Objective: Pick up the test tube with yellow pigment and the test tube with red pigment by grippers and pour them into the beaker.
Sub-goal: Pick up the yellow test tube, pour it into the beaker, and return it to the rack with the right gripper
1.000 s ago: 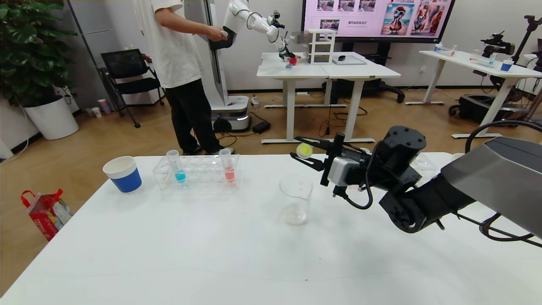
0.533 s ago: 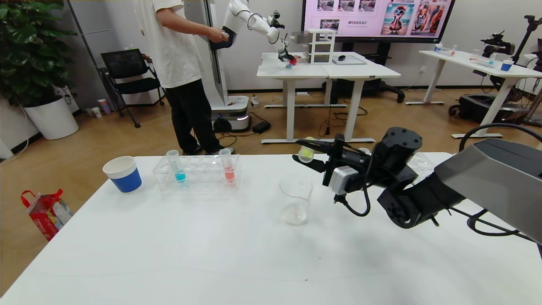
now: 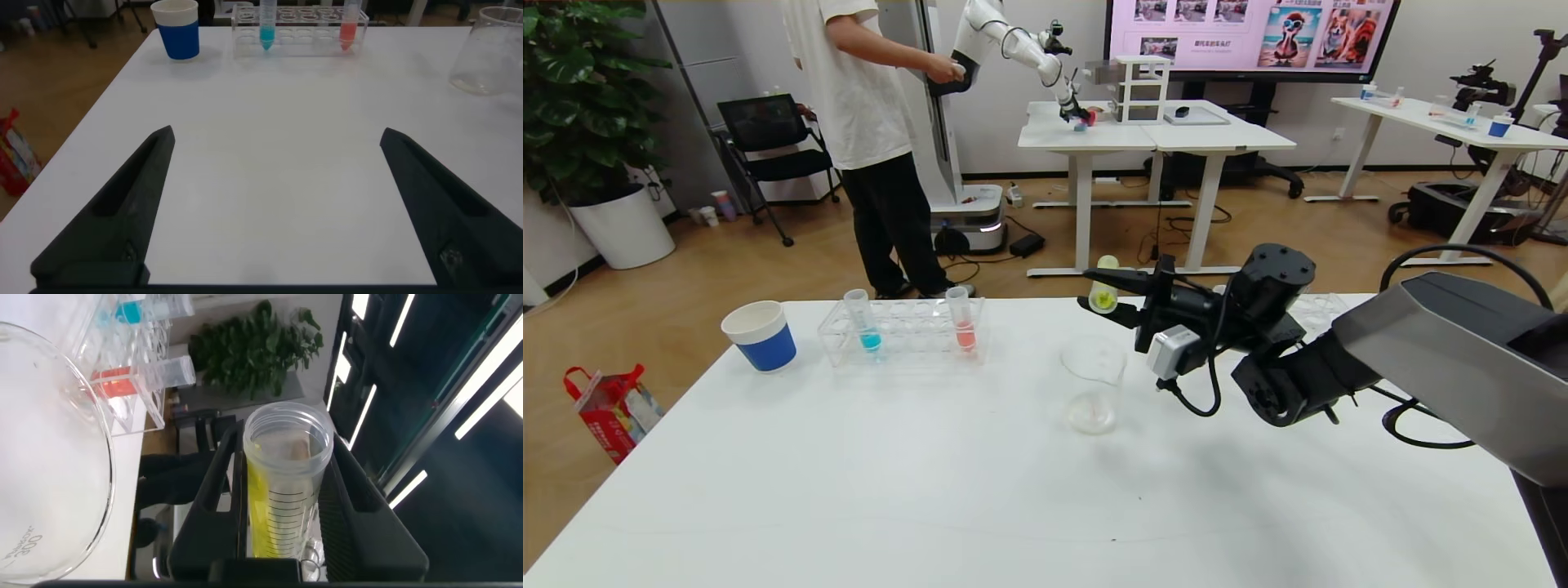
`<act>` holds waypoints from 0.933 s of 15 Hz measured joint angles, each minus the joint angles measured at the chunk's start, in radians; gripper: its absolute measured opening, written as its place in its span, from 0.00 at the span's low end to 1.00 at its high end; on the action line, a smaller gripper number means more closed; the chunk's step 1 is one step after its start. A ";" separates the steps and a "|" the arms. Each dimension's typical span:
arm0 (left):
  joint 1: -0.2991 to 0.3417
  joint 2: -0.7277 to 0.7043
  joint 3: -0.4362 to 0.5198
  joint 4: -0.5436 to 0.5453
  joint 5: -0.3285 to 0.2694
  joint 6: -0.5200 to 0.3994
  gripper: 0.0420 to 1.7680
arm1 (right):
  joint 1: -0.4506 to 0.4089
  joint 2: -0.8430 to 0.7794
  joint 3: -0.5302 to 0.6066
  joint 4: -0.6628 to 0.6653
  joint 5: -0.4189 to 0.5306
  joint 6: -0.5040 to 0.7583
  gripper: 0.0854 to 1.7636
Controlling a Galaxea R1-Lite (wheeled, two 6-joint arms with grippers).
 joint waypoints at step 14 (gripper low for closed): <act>0.000 0.000 0.000 0.000 0.000 0.000 0.99 | -0.011 0.034 -0.019 0.018 0.049 -0.180 0.25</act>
